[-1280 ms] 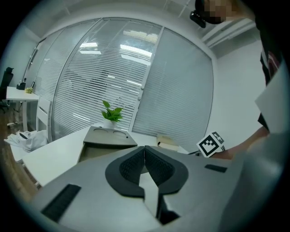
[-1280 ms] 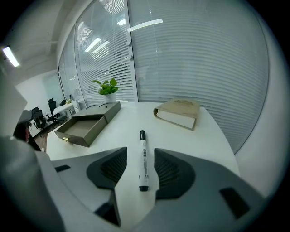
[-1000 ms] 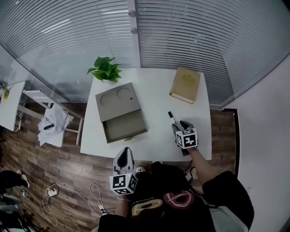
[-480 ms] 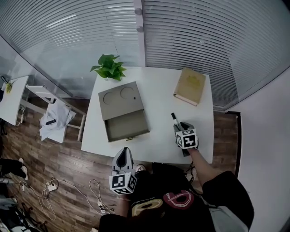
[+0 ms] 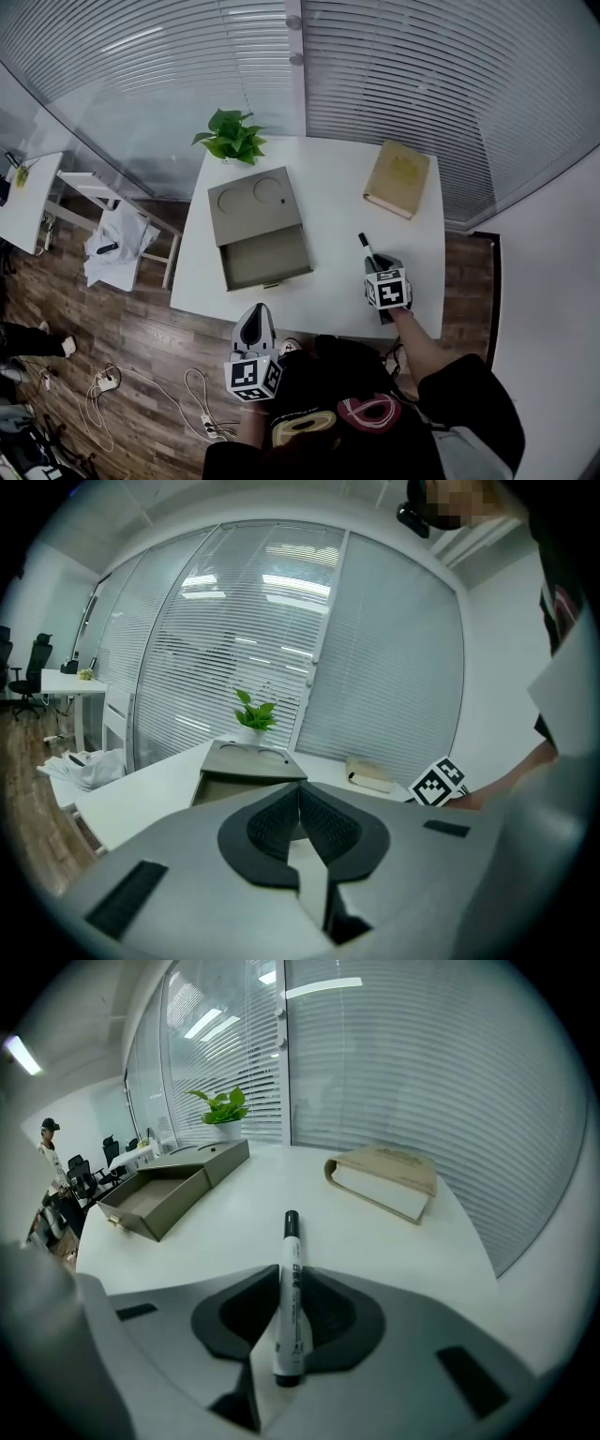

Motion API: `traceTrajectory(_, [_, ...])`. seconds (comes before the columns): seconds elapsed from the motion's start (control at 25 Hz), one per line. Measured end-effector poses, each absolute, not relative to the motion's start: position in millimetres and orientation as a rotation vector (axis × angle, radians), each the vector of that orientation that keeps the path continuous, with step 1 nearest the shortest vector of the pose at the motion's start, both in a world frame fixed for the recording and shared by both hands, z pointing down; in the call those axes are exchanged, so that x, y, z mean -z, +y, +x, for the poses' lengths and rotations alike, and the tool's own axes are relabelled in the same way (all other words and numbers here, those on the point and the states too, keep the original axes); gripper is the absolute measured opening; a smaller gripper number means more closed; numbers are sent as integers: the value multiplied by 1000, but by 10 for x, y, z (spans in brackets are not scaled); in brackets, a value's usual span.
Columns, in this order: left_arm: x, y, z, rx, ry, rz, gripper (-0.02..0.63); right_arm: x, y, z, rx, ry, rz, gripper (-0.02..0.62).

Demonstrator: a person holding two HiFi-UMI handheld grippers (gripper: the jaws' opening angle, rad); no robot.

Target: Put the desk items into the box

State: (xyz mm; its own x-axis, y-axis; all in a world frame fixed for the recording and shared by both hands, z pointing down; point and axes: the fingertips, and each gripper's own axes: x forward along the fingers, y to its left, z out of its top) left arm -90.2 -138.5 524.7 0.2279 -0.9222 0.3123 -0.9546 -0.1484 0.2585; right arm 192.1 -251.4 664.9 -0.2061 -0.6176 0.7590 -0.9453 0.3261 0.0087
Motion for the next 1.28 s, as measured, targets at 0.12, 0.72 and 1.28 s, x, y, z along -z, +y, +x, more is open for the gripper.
traceTrajectory(0.12, [-5260,-1363,-926,-112,-1736,2112,17,-6652,-2527,1921,-615,-1915,1378,81])
traceTrajectory(0.72, [-5223,-1253,-1137,-73,-1770,2086,18,-6345,-2564,1796,-515,-1966,1418,77])
traceTrajectory(1.28, [-5188,-1209,-1239,-43,-1757,2106,18,-5888,-2517,1412,-464,-2095,1419,74])
